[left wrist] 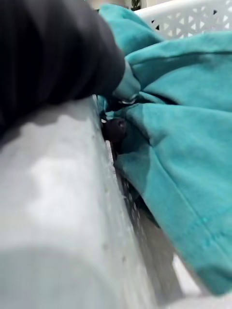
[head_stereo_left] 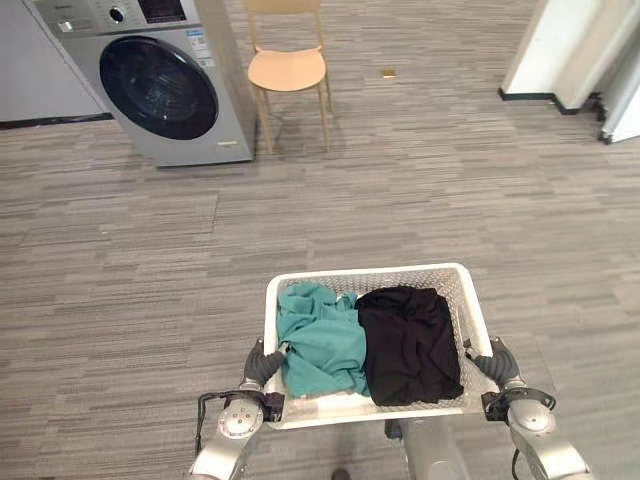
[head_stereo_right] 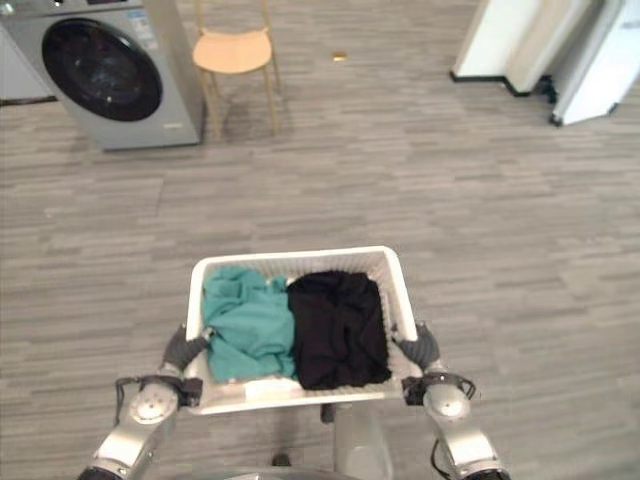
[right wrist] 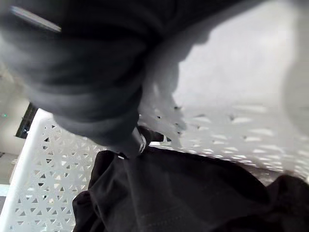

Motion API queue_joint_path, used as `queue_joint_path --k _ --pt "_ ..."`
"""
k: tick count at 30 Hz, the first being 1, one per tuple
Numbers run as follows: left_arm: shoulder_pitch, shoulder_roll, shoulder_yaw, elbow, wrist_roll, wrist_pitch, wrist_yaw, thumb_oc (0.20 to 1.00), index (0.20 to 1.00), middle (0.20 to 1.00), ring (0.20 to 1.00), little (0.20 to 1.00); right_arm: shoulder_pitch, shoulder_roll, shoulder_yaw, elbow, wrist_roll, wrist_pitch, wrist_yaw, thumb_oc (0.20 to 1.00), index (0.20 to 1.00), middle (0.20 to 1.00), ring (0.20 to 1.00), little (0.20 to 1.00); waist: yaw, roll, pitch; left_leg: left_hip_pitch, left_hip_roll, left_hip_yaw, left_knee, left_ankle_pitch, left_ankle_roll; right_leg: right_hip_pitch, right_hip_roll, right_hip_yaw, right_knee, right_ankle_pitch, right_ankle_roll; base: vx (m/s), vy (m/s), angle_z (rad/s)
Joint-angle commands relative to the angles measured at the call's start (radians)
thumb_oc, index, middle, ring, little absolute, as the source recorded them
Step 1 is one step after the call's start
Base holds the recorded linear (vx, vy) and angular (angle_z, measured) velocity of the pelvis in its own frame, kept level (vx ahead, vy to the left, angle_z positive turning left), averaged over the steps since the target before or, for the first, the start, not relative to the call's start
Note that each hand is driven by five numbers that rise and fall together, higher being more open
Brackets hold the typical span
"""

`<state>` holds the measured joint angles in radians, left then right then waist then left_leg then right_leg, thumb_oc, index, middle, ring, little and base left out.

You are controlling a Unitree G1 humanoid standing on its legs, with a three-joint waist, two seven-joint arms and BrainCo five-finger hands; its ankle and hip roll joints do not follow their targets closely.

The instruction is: Grab the laundry basket,head to the washer,open it,put in the laundry and shut it.

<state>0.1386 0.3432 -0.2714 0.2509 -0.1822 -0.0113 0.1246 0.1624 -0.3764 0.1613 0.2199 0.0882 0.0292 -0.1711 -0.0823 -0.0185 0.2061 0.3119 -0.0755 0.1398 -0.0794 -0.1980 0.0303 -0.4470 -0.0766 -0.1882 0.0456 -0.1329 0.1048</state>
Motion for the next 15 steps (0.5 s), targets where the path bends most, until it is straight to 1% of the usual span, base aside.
queue_joint_path --k 1,2,3,4,5,6,7,8,10,11,12,13,14,15 --pt "-0.032 0.002 0.037 -0.078 0.041 -0.083 0.005 0.2 0.2 0.2 0.2 0.2 -0.027 0.01 -0.004 -0.121 0.052 -0.125 0.108 0.2 0.2 0.2 0.2 0.2 -0.023 -0.006 -0.028 -0.052 0.033 -0.019 0.095 -0.032 -0.051 0.205 -0.009 0.019 -0.03 0.194 0.066 0.34 -0.109 0.44" --pt "-0.031 0.002 0.037 -0.078 0.041 -0.083 0.005 0.2 0.2 0.2 0.2 0.2 -0.026 0.01 -0.004 -0.121 0.052 -0.125 0.108 0.2 0.2 0.2 0.2 0.2 -0.025 -0.005 -0.028 -0.053 0.034 -0.021 0.098 -0.034 -0.051 0.206 -0.009 0.017 -0.031 0.194 0.066 0.64 -0.298 0.48" --pt "-0.039 -0.013 0.014 -0.064 0.025 -0.077 0.0 0.2 0.2 0.2 0.2 0.2 -0.022 -0.001 -0.01 -0.099 0.029 -0.121 0.097 0.2 0.2 0.2 0.2 0.2 -0.033 0.008 -0.036 -0.083 0.085 -0.02 0.253 0.047 -0.105 0.241 0.001 0.028 0.008 0.199 0.033 0.3 -0.191 0.6" --pt "-0.039 -0.013 0.015 -0.064 0.025 -0.077 0.0 0.2 0.2 0.2 0.2 0.2 -0.023 -0.001 -0.01 -0.099 0.029 -0.121 0.097 0.2 0.2 0.2 0.2 0.2 -0.034 0.004 -0.038 -0.088 0.081 -0.021 0.254 0.049 -0.105 0.238 -0.003 0.028 0.006 0.202 0.033 0.52 -0.329 1.0" --pt "-0.029 -0.014 0.009 -0.065 0.009 -0.074 -0.011 0.2 0.2 0.2 0.2 0.2 -0.029 -0.017 -0.014 -0.091 0.045 -0.126 0.093 0.2 0.2 0.2 0.2 0.2 -0.023 0.007 -0.032 -0.185 0.125 0.003 0.489 0.156 -0.135 0.301 -0.003 0.001 -0.005 0.185 0.003 0.34 -0.214 1.0" --pt "-0.024 -0.013 0.011 -0.065 0.007 -0.07 -0.01 0.2 0.2 0.2 0.2 0.2 -0.031 -0.021 -0.017 -0.091 0.054 -0.125 0.088 0.2 0.2 0.2 0.2 0.2 -0.021 -0.005 -0.035 -0.211 0.142 0.025 0.543 0.196 -0.135 0.329 -0.003 0.002 -0.018 0.169 -0.014 0.47 -0.288 0.51" --pt "-0.018 -0.01 0.013 -0.073 0.0 -0.066 -0.015 0.2 0.2 0.2 0.2 0.2 -0.028 -0.023 -0.021 -0.093 0.056 -0.115 0.087 0.2 0.2 0.2 0.2 0.2 -0.013 -0.015 -0.034 -0.246 0.168 0.058 0.585 0.206 -0.125 0.367 -0.005 -0.003 -0.028 0.148 -0.026 0.37 -0.194 -0.13" --pt "-0.017 -0.009 0.013 -0.072 -0.004 -0.062 -0.021 0.2 0.2 0.2 0.2 0.2 -0.028 -0.027 -0.024 -0.091 0.057 -0.112 0.084 0.2 0.2 0.2 0.2 0.2 -0.004 -0.022 -0.033 -0.279 0.183 0.094 0.592 0.195 -0.117 0.395 -0.011 -0.011 -0.037 0.133 -0.031 0.38 -0.137 -0.5" --pt "-0.022 -0.012 0.013 -0.069 -0.005 -0.056 -0.021 0.2 0.2 0.2 0.2 0.2 -0.028 -0.031 -0.033 -0.092 0.063 -0.11 0.073 0.2 0.2 0.2 0.2 0.2 0.014 -0.026 -0.027 -0.328 0.221 0.159 0.523 0.144 -0.098 0.455 -0.014 -0.026 -0.059 0.1 -0.026 0.38 -0.048 -0.26" --pt "-0.022 -0.014 0.011 -0.072 -0.002 -0.055 -0.023 0.2 0.2 0.2 0.2 0.2 -0.022 -0.033 -0.04 -0.095 0.068 -0.113 0.07 0.2 0.2 0.2 0.2 0.2 0.021 -0.028 -0.023 -0.357 0.229 0.183 0.462 0.135 -0.096 0.479 -0.021 -0.038 -0.065 0.084 -0.02 0.49 0.033 0.04" --pt "-0.025 -0.015 0.01 -0.075 0.006 -0.05 -0.025 0.2 0.2 0.2 0.2 0.2 -0.015 -0.033 -0.049 -0.101 0.073 -0.113 0.062 0.2 0.2 0.2 0.2 0.2 0.025 -0.02 -0.021 -0.404 0.236 0.207 0.303 0.181 -0.109 0.506 -0.019 -0.052 -0.058 0.049 -0.015 0.48 0.08 0.06" --pt "-0.026 -0.017 0.012 -0.077 0.009 -0.048 -0.023 0.2 0.2 0.2 0.2 0.2 -0.01 -0.032 -0.051 -0.1 0.071 -0.114 0.057 0.2 0.2 0.2 0.2 0.2 0.028 -0.009 -0.02 -0.402 0.231 0.203 0.196 0.238 -0.121 0.519 -0.01 -0.054 -0.05 0.032 -0.013 0.63 0.156 0.04" --pt "-0.028 -0.019 0.009 -0.08 0.011 -0.044 -0.015 0.2 0.2 0.2 0.2 0.2 -0.01 -0.033 -0.048 -0.096 0.069 -0.114 0.048 0.2 0.2 0.2 0.2 0.2 0.039 0.005 -0.015 -0.446 0.242 0.174 0.082 0.308 -0.137 0.559 0.003 -0.051 -0.037 -0.01 -0.013 0.57 0.166 -0.05" --pt "-0.029 -0.022 0.008 -0.082 0.008 -0.043 -0.013 0.2 0.2 0.2 0.2 0.2 -0.013 -0.033 -0.047 -0.092 0.066 -0.114 0.045 0.2 0.2 0.2 0.2 0.2 0.044 0.004 -0.011 -0.467 0.245 0.155 0.03 0.321 -0.141 0.583 -0.001 -0.043 -0.023 -0.033 -0.013 0.62 0.187 0.03"
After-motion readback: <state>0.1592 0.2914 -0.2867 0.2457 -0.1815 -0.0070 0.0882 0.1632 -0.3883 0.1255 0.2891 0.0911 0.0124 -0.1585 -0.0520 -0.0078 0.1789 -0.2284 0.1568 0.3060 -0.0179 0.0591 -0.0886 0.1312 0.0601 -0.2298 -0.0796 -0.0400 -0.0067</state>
